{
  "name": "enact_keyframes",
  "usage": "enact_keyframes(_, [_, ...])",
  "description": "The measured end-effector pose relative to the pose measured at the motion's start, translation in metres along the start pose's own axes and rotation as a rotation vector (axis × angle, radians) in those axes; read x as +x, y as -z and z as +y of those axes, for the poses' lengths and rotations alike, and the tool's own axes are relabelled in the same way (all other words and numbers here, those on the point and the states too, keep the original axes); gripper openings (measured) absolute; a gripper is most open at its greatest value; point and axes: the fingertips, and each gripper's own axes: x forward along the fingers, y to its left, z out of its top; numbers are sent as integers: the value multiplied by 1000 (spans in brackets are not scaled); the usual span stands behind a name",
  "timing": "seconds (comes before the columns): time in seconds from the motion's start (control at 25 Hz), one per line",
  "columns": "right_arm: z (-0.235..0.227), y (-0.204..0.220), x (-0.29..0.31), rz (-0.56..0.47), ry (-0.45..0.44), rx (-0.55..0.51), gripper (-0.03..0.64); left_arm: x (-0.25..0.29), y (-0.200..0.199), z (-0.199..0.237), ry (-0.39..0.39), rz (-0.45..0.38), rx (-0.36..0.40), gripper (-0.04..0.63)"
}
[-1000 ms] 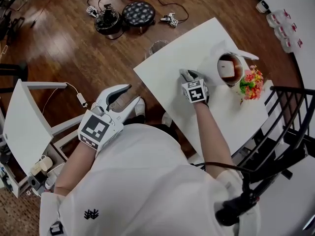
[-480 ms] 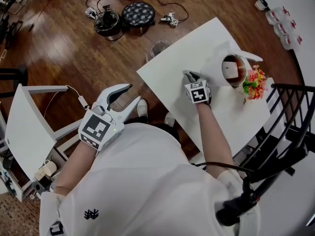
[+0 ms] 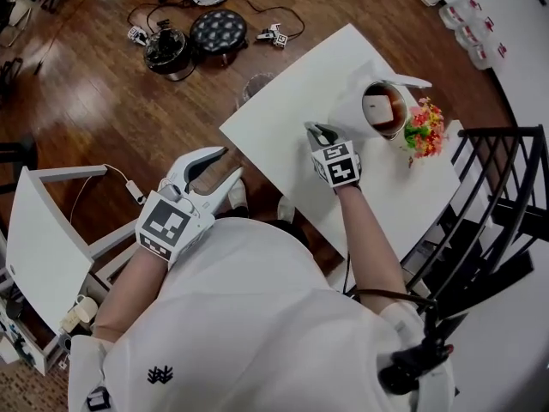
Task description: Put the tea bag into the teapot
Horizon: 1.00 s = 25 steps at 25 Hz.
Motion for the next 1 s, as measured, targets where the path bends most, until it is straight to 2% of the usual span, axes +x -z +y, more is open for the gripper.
enact_keyframes(0.28, [5, -19, -67, -68, -28, 31, 67, 20, -7, -23, 60, -20, 6, 127])
enact_keyframes(0.52, [0, -40, -129, -139, -11, -4, 67, 39, -17, -45, 113, -38, 17, 127])
enact_keyframes(1.0, [-61, -67, -217, -266, 116, -5, 67, 73, -41, -78, 163, -72, 40, 127])
